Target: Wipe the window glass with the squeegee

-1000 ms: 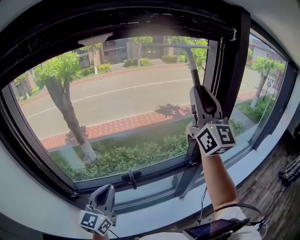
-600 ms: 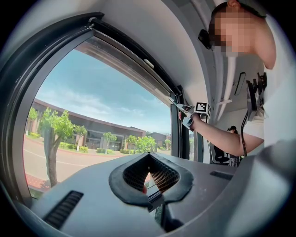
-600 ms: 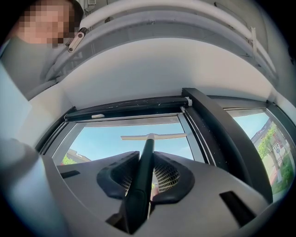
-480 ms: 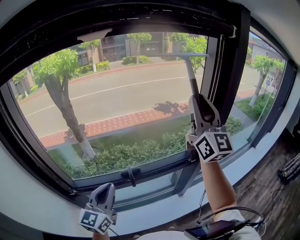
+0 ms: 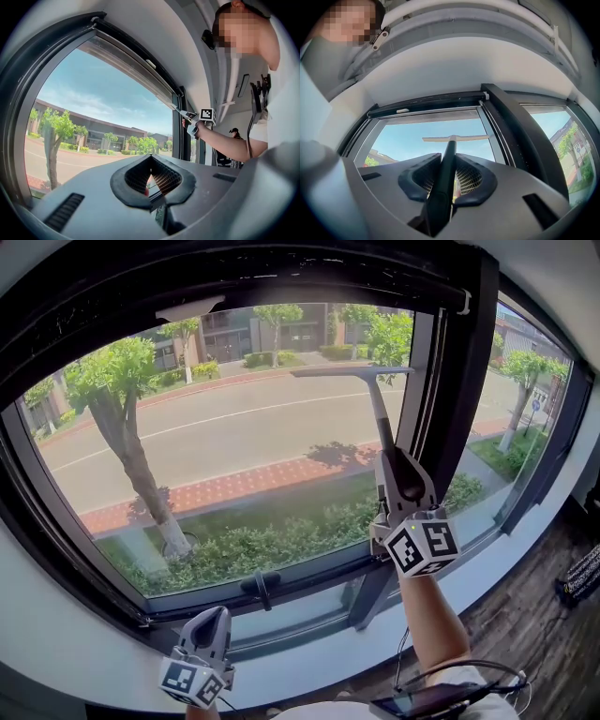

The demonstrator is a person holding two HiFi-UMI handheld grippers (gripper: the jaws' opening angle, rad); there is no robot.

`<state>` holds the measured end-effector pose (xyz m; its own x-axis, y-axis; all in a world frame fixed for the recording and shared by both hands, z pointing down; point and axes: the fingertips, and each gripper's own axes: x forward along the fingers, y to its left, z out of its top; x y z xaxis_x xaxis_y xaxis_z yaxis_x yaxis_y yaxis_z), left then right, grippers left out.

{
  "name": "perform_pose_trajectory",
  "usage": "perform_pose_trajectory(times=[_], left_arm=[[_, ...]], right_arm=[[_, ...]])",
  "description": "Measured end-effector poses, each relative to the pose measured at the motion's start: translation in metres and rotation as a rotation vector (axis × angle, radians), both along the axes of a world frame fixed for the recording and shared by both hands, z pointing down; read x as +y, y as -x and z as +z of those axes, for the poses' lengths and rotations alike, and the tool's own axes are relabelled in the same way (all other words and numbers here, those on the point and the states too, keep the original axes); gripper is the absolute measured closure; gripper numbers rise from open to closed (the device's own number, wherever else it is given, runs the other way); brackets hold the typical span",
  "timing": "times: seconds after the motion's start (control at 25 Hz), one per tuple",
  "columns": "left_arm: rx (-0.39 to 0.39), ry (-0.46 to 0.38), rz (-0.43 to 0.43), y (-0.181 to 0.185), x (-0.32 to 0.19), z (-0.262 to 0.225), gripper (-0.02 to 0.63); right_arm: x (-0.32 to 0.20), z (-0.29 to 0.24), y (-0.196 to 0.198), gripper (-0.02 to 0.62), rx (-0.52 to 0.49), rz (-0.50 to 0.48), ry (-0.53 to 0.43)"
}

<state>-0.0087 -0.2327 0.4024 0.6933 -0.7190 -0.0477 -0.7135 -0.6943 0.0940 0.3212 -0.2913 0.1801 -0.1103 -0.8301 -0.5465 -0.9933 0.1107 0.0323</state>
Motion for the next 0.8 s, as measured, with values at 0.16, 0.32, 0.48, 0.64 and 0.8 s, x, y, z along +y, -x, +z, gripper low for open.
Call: perform_pose_trajectory(times=[0.16,0.32,0.48,0.64,0.8], left_arm=[[-0.001,0.0,-0.001,0.0,0.001,0.0,0.588],[-0.002,0.0,0.0,0.0,0.002,0.001,0.588],[-0.006,0.003,0.002,-0.001,0.003,0.001,0.588],[-0.009,0.004,0.005,-0.003,0.005,0.002,0.588],[-0.01,0.007,0.008,-0.004,0.006,0.003,0.588]], right_arm=[[0.002,0.015,0.0,0.495,-0.006,0.002,0.021],[0.004,0.03,-0.001,0.495,0.001,0.008,0.047],[0.006,0.046,-0.001,0.495,0.007,0.011,0.076],[0.008,0.064,-0.002,0.495,0.013,0.007,0.099],[0.011,0.08,-0.002,0.495,0.021,0.012,0.135]])
